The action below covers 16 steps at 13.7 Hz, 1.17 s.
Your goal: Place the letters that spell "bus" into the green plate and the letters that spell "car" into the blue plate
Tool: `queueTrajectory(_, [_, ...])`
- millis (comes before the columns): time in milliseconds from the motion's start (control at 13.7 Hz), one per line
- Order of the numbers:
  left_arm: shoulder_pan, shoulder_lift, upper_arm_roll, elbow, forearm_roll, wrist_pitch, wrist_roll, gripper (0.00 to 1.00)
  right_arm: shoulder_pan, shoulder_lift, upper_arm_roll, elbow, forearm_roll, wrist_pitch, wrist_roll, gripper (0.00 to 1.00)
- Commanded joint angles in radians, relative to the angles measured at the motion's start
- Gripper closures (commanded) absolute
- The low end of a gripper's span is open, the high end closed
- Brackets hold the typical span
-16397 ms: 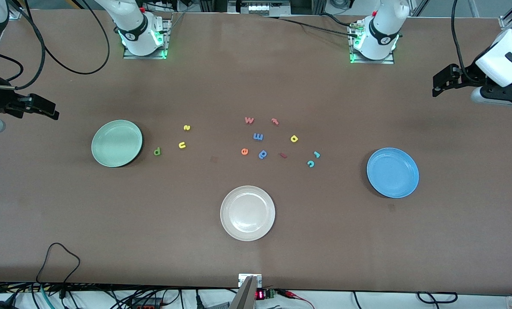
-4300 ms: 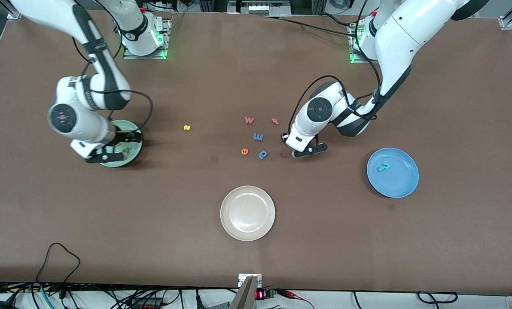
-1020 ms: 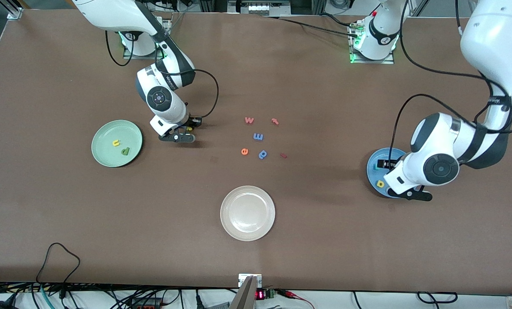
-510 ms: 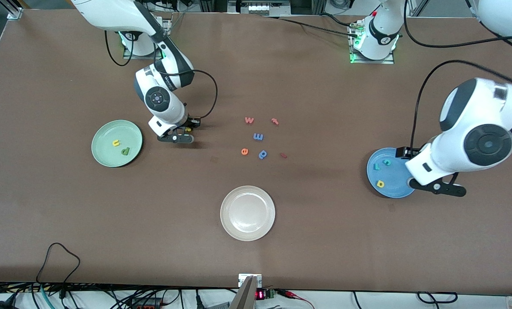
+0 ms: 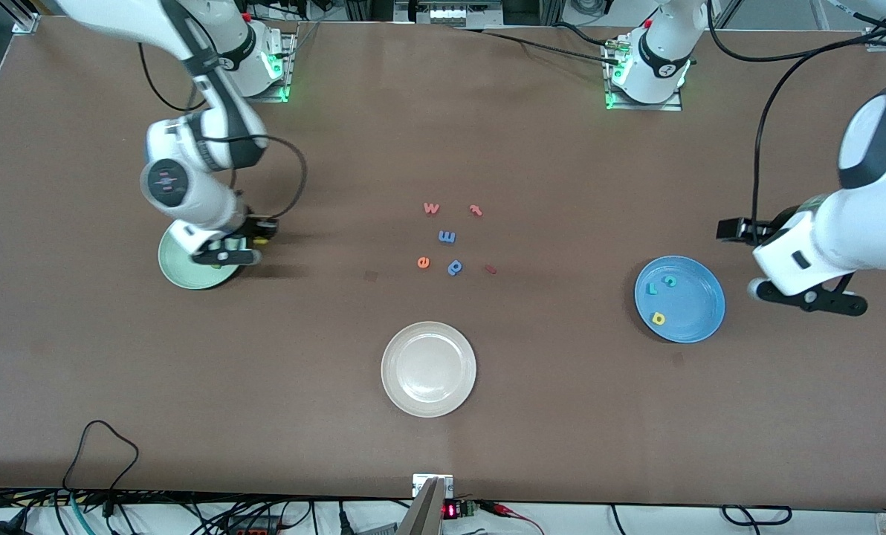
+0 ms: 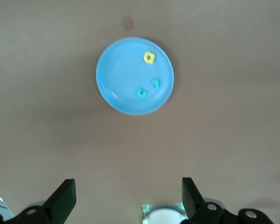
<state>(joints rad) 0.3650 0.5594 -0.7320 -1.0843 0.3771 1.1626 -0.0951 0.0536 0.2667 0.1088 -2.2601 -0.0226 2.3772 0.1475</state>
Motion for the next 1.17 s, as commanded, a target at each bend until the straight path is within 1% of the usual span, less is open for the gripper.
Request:
queueTrajectory(0, [-0.012, -0.068, 0.046, 0.023, -0.079, -0.047, 0.058, 0.0, -0.083, -0.003, -0.038, -0.01, -0.008, -0.007, -0.167, 0.9])
queueTrajectory(73, [-0.044, -0.102, 0.106, 0.009, -0.116, -0.046, 0.072, 0.0, -0.102, 0.008, -0.044, -0.01, -0.008, -0.001, -0.204, 0.88])
queueTrajectory(146, [-0.078, -0.128, 0.175, -0.008, -0.16, -0.046, 0.095, 0.0, -0.115, 0.02, -0.044, -0.01, -0.007, 0.003, -0.215, 0.8])
queueTrajectory(219, [-0.119, -0.154, 0.237, -0.028, -0.197, -0.044, 0.109, 0.0, -0.123, 0.029, -0.044, -0.009, -0.007, 0.005, -0.215, 0.57])
queueTrajectory(291, [-0.161, -0.188, 0.305, -0.072, -0.236, -0.031, 0.113, 0.0, -0.126, 0.032, -0.044, -0.009, -0.007, 0.011, -0.215, 0.17])
queueTrajectory(364, [-0.196, -0.237, 0.378, -0.132, -0.285, 0.026, 0.113, 0.0, -0.13, 0.032, -0.044, -0.007, -0.007, 0.014, -0.215, 0.0])
queueTrajectory(437, [-0.237, -0.3, 0.463, -0.222, -0.326, 0.093, 0.113, 0.0, -0.13, 0.026, -0.044, 0.0, -0.007, 0.01, -0.215, 0.0])
queueTrajectory(510, [-0.268, -0.358, 0.53, -0.306, -0.37, 0.167, 0.121, 0.0, -0.129, 0.013, -0.044, 0.013, -0.007, 0.007, -0.21, 0.0])
queueTrajectory(583, [-0.311, -0.425, 0.589, -0.416, -0.394, 0.251, 0.177, 0.0, -0.126, -0.021, -0.044, 0.031, -0.007, -0.012, -0.209, 0.0])
queueTrajectory(656, [-0.349, -0.479, 0.652, -0.493, -0.395, 0.328, 0.242, 0.0, -0.123, -0.064, -0.043, 0.062, -0.005, -0.066, -0.207, 0.0])
queueTrajectory(729, [-0.388, -0.525, 0.693, -0.561, -0.395, 0.383, 0.25, 0.0, -0.12, -0.096, -0.043, 0.114, -0.002, -0.149, -0.207, 0.0])
queueTrajectory(874, [-0.402, -0.588, 0.709, -0.629, -0.395, 0.487, 0.245, 0.0, -0.106, -0.157, -0.044, 0.224, 0.006, -0.332, -0.206, 0.0])
queueTrajectory(947, [-0.406, -0.599, 0.709, -0.647, -0.394, 0.535, 0.233, 0.0, -0.104, -0.184, -0.044, 0.288, 0.007, -0.43, -0.206, 0.0])
queueTrajectory(1093, [-0.405, -0.598, 0.711, -0.648, -0.395, 0.543, 0.161, 0.0, -0.104, -0.204, -0.046, 0.417, 0.001, -0.589, -0.206, 0.0])
